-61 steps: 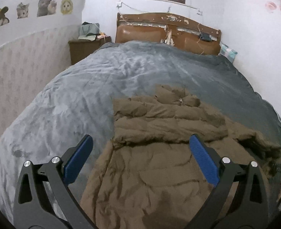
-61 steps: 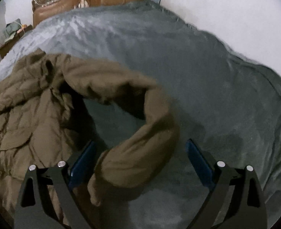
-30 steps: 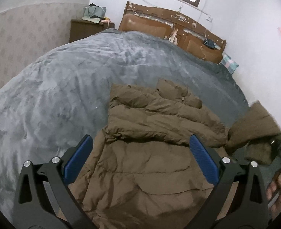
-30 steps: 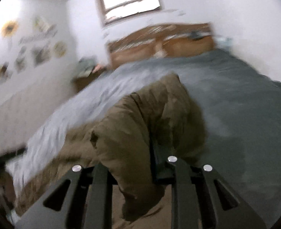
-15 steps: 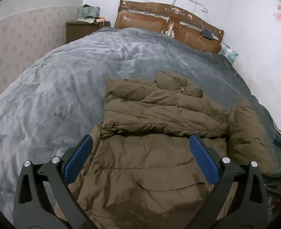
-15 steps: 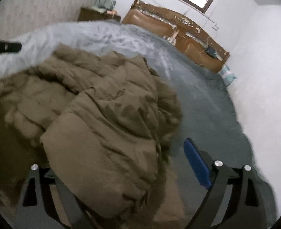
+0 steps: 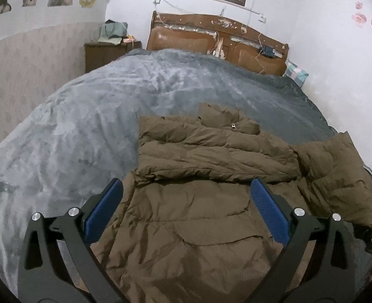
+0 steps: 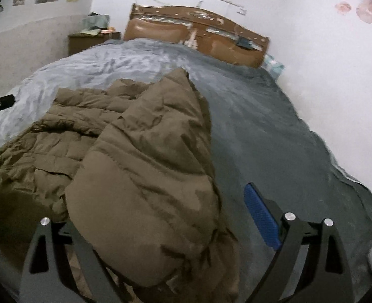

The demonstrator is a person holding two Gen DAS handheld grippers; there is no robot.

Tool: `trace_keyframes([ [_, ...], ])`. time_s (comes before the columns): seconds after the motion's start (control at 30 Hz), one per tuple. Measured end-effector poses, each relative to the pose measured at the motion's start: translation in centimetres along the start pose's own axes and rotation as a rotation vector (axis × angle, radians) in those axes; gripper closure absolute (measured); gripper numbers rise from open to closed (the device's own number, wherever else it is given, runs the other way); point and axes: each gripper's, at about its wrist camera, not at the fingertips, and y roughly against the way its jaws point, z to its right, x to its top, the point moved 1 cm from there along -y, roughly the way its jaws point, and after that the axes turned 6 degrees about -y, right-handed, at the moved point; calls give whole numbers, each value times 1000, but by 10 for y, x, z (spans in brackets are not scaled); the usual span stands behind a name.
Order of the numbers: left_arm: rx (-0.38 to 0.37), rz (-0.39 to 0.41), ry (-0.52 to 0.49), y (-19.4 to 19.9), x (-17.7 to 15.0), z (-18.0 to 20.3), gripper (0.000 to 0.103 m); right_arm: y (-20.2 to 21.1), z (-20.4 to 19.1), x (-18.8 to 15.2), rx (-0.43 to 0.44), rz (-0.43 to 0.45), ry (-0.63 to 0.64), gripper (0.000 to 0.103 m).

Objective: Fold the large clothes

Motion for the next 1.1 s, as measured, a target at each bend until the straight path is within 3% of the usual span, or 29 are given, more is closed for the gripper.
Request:
trace_keyframes([
  [0.1, -14, 13, -2, 11, 0, 3, 3, 23, -15, -3, -62, 64, 43, 12],
  [0.3, -21, 43, 5, 30, 2, 0, 3, 55, -27, 1, 28, 73, 33, 12],
  [0.47, -31, 59, 29, 38, 5, -3, 3, 51, -49, 15, 18, 148, 109, 6],
  [0.57, -33, 65, 17, 40, 5, -4, 3, 43, -47, 27, 95, 128, 47, 6],
  [0.67, -24, 53, 0, 34, 2, -3, 3, 32, -43, 35, 286, 61, -16, 6],
  [0.77, -40, 37, -4, 28, 0, 2, 3, 23, -42, 41, 294, 78, 22, 5],
  [0.83, -41, 37, -33, 25, -1, 9, 3, 12, -45, 41, 340, 47, 55, 4],
  [0.9, -42, 31, -59, 21, -3, 17, 3, 8, -42, 37, 369, 75, 48, 4],
  [0.97, -42, 22, -74, 17, -5, 22, 3, 3, -35, 32, 467, 61, 8, 4],
  [1.1, -32, 2, -71, 9, -7, 24, 3, 5, -12, 31, 779, 24, -156, 4],
])
